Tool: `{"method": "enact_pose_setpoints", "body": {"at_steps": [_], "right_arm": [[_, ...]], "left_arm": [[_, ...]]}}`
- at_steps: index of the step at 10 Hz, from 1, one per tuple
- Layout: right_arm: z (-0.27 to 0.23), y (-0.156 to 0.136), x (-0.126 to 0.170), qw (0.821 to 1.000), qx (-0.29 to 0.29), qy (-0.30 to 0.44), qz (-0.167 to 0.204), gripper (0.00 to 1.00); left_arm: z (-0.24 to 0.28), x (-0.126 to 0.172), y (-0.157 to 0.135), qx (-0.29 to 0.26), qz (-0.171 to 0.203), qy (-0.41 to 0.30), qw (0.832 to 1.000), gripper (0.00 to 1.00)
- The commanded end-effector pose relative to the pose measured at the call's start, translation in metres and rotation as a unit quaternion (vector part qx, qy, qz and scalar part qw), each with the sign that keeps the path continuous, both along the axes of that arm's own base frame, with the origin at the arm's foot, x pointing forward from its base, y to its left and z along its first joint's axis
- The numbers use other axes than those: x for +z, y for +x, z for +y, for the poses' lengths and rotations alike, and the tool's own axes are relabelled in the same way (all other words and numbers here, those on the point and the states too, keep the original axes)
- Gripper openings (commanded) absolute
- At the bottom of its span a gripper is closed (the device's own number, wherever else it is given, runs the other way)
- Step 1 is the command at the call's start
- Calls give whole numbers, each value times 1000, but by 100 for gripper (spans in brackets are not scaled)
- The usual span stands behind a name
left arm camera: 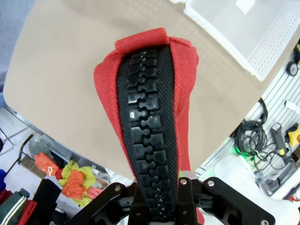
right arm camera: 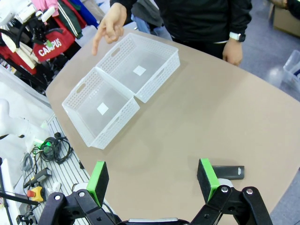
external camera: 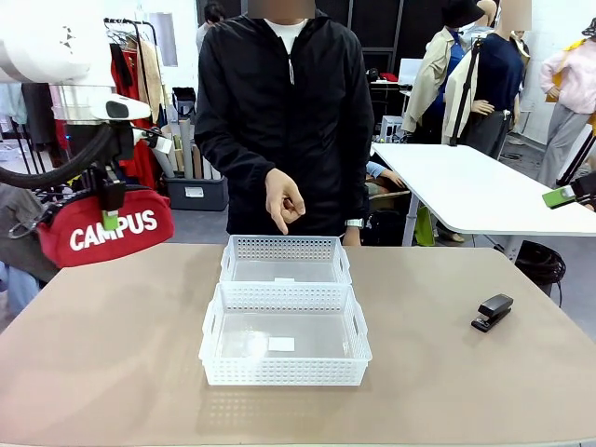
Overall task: Distribute items into two baskets.
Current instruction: Move the picked Pencil pouch towards the Organizing basket indicated by the person, stopping as directed.
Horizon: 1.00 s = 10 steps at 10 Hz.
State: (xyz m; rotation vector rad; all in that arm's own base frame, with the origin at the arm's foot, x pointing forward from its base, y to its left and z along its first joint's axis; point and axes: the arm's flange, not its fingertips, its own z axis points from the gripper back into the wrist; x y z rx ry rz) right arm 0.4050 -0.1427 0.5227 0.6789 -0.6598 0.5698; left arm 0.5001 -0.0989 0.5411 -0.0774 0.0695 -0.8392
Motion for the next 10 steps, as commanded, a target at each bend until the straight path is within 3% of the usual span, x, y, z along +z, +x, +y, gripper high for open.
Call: {"method": "enact_pose_setpoints", "body": {"at_steps": [1, 10], "right_arm": [[1, 1, 2, 1000, 1, 1, -4, 100], [1, 1, 2, 1000, 1, 1, -4, 100]], "left_arm": [[-21, -1, 22, -18, -18, -17, 1000, 0], [-72, -20, 94, -120, -52, -30, 991, 0]]}}
